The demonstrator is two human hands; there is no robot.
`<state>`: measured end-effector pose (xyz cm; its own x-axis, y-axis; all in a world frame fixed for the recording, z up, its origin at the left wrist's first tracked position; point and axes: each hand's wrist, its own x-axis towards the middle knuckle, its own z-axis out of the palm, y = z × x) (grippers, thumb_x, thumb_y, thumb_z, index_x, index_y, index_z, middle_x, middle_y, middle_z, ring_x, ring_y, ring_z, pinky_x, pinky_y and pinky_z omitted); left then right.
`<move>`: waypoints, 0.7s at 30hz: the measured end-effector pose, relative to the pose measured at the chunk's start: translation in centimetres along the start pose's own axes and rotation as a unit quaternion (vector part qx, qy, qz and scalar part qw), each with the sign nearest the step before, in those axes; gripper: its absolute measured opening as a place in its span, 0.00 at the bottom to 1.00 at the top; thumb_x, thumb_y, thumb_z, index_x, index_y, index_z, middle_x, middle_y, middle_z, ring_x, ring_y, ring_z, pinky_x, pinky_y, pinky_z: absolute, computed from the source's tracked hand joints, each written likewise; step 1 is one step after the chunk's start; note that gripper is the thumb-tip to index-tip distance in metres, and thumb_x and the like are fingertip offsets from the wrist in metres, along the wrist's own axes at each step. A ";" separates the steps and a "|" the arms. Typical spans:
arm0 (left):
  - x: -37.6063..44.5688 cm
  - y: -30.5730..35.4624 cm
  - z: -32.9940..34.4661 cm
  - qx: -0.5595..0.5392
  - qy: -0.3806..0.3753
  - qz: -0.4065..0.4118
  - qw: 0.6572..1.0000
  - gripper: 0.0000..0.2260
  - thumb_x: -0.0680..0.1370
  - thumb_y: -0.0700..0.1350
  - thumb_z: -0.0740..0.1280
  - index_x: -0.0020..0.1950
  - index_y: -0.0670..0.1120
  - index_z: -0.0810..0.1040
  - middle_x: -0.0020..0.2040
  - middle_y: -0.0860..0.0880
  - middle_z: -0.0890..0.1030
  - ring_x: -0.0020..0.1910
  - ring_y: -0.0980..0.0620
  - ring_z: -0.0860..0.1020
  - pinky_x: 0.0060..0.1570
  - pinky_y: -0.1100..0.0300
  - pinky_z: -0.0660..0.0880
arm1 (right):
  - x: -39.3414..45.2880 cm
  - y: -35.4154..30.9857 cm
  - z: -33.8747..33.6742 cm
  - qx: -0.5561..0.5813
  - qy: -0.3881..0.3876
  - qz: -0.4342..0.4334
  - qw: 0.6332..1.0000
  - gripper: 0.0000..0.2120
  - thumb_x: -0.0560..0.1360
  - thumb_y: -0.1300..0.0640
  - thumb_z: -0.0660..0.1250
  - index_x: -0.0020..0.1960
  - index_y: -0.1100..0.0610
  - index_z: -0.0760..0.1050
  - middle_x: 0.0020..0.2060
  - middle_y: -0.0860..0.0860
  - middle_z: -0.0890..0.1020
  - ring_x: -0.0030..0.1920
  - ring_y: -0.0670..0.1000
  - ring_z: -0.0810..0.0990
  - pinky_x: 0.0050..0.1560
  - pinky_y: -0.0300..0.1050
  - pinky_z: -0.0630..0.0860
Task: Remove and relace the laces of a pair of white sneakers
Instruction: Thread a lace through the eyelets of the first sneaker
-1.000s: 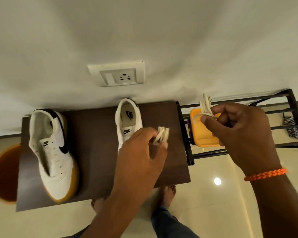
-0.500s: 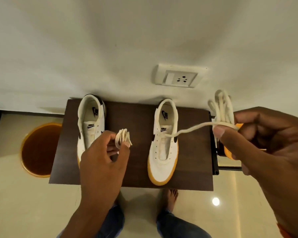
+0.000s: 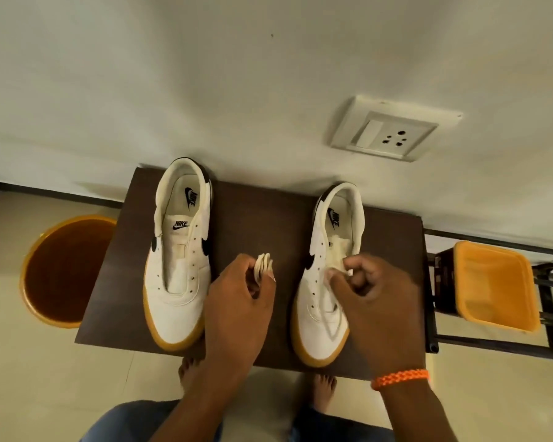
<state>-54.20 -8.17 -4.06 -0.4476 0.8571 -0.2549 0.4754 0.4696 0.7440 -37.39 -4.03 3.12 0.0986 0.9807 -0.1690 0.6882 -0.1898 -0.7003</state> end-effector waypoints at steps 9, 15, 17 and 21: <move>2.4 -1.6 2.9 -0.040 -0.039 0.062 0.997 0.04 0.81 0.50 0.72 0.50 0.54 0.77 0.46 0.57 0.76 0.43 0.58 0.78 0.41 0.57 0.78 | 0.1 3.7 3.8 0.028 0.160 0.032 0.986 0.11 0.76 0.60 0.75 0.56 0.52 0.79 0.32 0.44 0.78 0.38 0.41 0.79 0.38 0.36 0.74; 3.6 -0.6 5.3 -0.062 -0.065 0.114 0.989 0.03 0.82 0.50 0.70 0.50 0.54 0.78 0.45 0.57 0.79 0.43 0.58 0.78 0.45 0.51 0.79 | 0.2 3.9 5.4 0.026 0.243 -0.072 0.967 0.13 0.80 0.56 0.57 0.59 0.54 0.78 0.52 0.50 0.79 0.52 0.46 0.75 0.51 0.41 0.75; 4.2 -0.6 5.7 -0.068 -0.069 0.130 0.987 0.02 0.82 0.50 0.70 0.50 0.54 0.79 0.45 0.56 0.80 0.44 0.58 0.79 0.45 0.48 0.79 | 0.0 3.6 6.2 -0.039 0.186 -0.108 0.976 0.17 0.80 0.51 0.57 0.65 0.50 0.77 0.65 0.50 0.74 0.65 0.50 0.71 0.62 0.51 0.73; 5.1 -0.6 5.6 -0.141 -0.104 0.099 0.980 0.04 0.82 0.45 0.71 0.51 0.54 0.82 0.45 0.56 0.84 0.45 0.57 0.83 0.47 0.49 0.82 | 0.4 4.0 7.6 -0.179 0.082 -0.131 0.972 0.24 0.81 0.44 0.65 0.77 0.40 0.68 0.80 0.47 0.61 0.81 0.53 0.56 0.77 0.67 0.61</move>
<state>-52.52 -2.91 -9.32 -0.1909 0.9636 -0.1873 0.2954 0.2384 0.9252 -40.04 -4.78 -5.02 -0.0215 0.9930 0.1164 0.9078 0.0682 -0.4138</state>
